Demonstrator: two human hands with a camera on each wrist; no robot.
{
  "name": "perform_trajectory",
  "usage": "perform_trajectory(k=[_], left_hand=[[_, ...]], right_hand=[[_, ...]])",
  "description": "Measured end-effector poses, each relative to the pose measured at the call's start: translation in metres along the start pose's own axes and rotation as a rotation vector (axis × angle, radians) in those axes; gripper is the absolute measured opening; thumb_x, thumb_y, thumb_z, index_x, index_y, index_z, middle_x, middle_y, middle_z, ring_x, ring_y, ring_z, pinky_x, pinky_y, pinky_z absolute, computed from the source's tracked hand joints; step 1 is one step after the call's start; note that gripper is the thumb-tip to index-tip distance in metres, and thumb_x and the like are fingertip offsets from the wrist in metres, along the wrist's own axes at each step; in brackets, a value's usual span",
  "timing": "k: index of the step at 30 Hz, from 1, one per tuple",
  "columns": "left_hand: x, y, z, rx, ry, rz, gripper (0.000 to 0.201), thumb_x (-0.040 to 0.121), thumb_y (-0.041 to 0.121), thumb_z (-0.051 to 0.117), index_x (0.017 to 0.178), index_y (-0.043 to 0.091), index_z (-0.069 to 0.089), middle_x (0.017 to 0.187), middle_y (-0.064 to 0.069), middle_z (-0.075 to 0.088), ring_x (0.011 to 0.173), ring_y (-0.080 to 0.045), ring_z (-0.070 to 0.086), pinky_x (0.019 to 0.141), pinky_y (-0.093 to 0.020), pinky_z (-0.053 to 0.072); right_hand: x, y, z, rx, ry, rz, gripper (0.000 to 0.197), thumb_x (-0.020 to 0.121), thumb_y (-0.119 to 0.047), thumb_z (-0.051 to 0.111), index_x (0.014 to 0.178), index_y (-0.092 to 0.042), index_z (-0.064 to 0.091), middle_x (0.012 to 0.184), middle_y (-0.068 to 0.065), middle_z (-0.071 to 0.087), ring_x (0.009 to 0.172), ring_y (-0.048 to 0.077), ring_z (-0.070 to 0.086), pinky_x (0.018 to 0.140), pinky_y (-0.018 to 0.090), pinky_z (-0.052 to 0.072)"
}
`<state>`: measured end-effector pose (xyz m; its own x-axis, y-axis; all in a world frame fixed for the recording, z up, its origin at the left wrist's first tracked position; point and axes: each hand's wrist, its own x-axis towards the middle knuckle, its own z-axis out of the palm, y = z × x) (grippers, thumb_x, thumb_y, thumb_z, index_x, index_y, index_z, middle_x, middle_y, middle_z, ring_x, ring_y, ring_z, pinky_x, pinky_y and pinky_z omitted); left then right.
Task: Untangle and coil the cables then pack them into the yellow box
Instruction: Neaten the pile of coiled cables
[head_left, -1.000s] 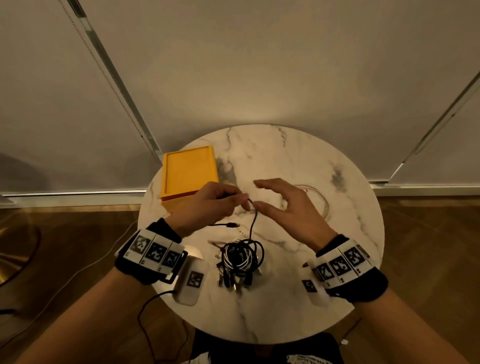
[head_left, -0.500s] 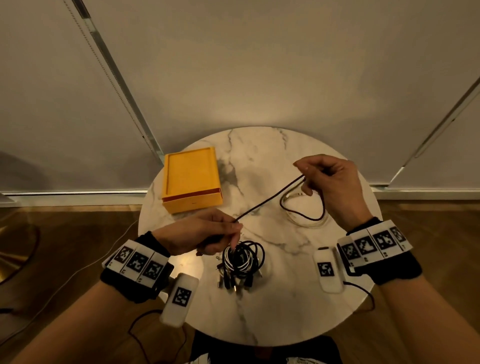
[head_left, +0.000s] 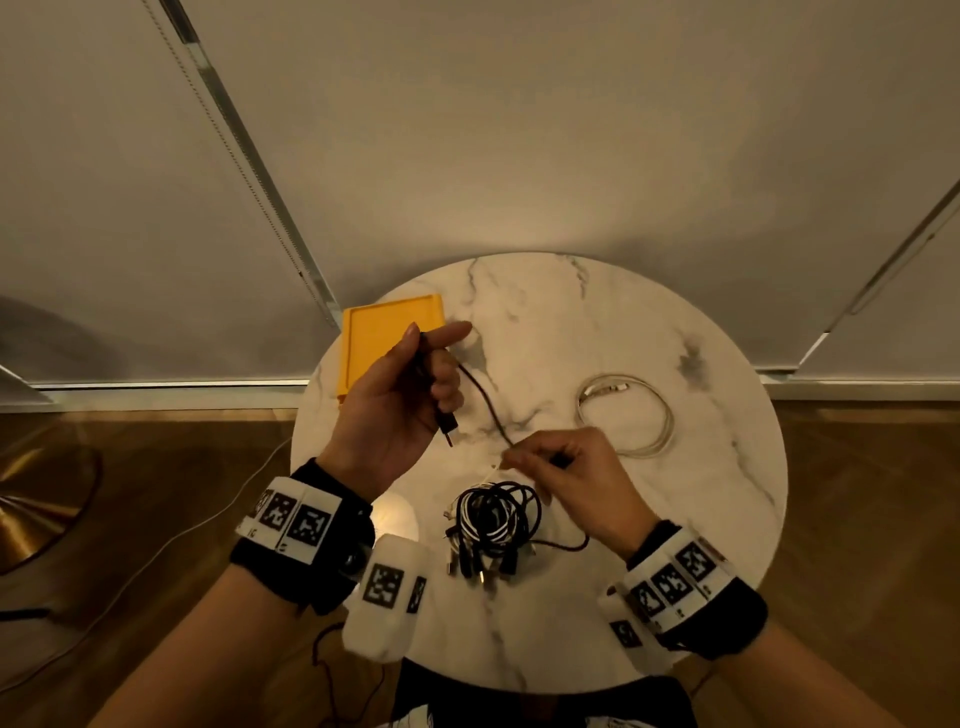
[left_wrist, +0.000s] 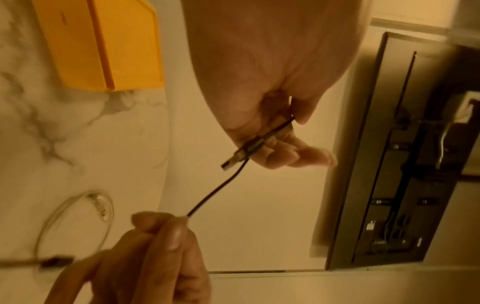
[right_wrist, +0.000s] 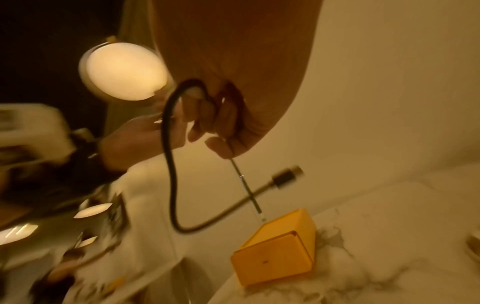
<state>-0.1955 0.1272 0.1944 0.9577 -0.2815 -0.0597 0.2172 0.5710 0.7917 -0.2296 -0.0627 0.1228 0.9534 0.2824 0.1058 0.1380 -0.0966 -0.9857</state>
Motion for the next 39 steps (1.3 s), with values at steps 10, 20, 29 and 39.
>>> perform_trajectory(k=[10, 20, 29, 39], left_hand=[[-0.015, -0.044, -0.027, 1.490, -0.364, 0.197, 0.046, 0.099, 0.044, 0.032, 0.090, 0.013, 0.064, 0.075, 0.000, 0.068, 0.067, -0.012, 0.062, 0.066, -0.035, 0.050], [-0.042, -0.045, -0.041, 0.894, -0.415, -0.325, 0.046, 0.097, 0.040, 0.044, 0.069, 0.011, 0.066, 0.049, 0.005, 0.033, 0.045, -0.010, 0.027, 0.051, -0.023, 0.025], [-0.048, -0.043, -0.033, 0.151, -0.521, -0.477, 0.038, 0.095, 0.032, 0.049, 0.096, -0.001, 0.067, 0.049, 0.004, 0.048, 0.040, -0.009, 0.036, 0.047, -0.024, 0.034], [-0.053, -0.046, -0.014, -0.086, -0.452, -0.362, 0.049, 0.099, 0.016, 0.031, 0.139, -0.013, 0.033, 0.082, -0.012, 0.070, 0.071, -0.020, 0.068, 0.073, -0.028, 0.054]], right_hand=[[-0.004, -0.020, 0.008, -0.542, -0.361, -0.264, 0.019, 0.093, -0.023, 0.060, 0.078, -0.014, 0.067, 0.063, -0.006, 0.060, 0.055, 0.005, 0.048, 0.058, 0.022, 0.035], [-0.008, -0.009, -0.030, -0.501, -0.226, -0.245, 0.010, 0.086, -0.023, 0.071, 0.093, -0.016, 0.075, 0.076, -0.020, 0.064, 0.069, -0.004, 0.060, 0.066, 0.010, 0.042], [-0.014, 0.012, -0.010, -0.058, 0.016, 0.009, 0.011, 0.087, -0.011, 0.068, 0.094, -0.011, 0.076, 0.060, 0.003, 0.066, 0.040, 0.014, 0.055, 0.045, 0.021, 0.045], [-0.019, 0.011, 0.016, 0.001, -0.059, -0.040, 0.040, 0.092, -0.006, 0.060, 0.096, -0.044, 0.071, 0.075, -0.002, 0.066, 0.055, 0.020, 0.060, 0.052, 0.030, 0.051]])
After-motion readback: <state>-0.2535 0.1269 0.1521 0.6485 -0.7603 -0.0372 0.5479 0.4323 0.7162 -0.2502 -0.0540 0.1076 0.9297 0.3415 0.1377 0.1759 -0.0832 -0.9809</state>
